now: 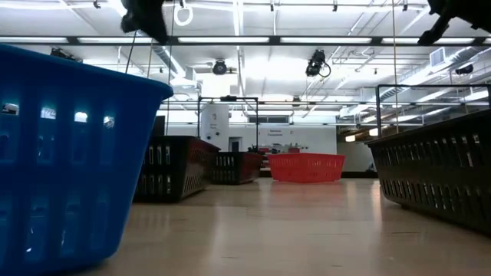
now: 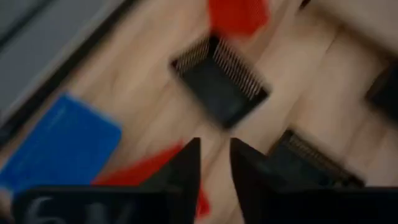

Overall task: Stack baskets on shelf by color
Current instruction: Put the top left red bin on the shelf, then put the top black bin on the shelf

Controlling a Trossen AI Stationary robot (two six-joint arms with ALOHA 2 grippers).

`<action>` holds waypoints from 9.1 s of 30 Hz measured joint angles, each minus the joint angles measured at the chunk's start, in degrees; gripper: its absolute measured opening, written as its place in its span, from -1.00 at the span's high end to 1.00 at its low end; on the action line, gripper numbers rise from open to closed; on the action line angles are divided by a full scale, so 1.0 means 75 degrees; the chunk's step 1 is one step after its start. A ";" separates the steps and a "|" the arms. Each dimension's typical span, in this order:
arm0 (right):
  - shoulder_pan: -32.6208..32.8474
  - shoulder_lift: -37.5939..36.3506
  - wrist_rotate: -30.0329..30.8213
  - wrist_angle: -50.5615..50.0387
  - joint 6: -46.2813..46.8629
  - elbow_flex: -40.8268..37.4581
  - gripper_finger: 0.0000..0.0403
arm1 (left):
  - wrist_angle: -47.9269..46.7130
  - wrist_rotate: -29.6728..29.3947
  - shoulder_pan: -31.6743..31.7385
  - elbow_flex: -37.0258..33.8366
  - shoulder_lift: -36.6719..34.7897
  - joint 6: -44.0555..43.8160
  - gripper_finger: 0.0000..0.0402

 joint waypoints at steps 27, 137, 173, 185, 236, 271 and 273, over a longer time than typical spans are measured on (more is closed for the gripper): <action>0.0006 0.1020 0.0592 -0.3236 0.3448 0.0679 -0.11 | 0.2897 0.0523 -0.0249 -0.3922 0.1574 -0.3448 -0.46; -0.0135 1.0017 -0.3561 -1.7172 0.3798 1.0701 0.97 | 0.3034 0.0199 -0.1502 0.1322 0.1951 0.4915 0.17; 0.2559 0.6196 -0.1856 -1.7991 1.1450 0.5151 0.88 | 0.4579 0.1899 -0.1186 0.1316 0.1960 0.2355 0.35; 0.2559 0.6196 -0.2272 -1.7987 1.1195 0.5149 0.45 | 0.4486 0.1894 -0.1186 0.1316 0.1960 0.2358 0.35; 0.2987 0.7614 0.0838 -1.2240 0.6304 0.7968 0.12 | 0.5635 0.1297 -0.0730 -0.2569 0.4568 0.5334 0.14; 0.0151 0.7830 -0.2238 -1.2356 0.3718 0.7973 0.17 | 0.2880 0.3418 -0.2217 0.0037 0.2167 0.7201 0.99; -0.0243 0.8126 -0.3185 -1.2209 0.3600 0.7973 0.17 | 0.2521 0.3189 -0.2405 0.0031 0.2190 0.7572 0.99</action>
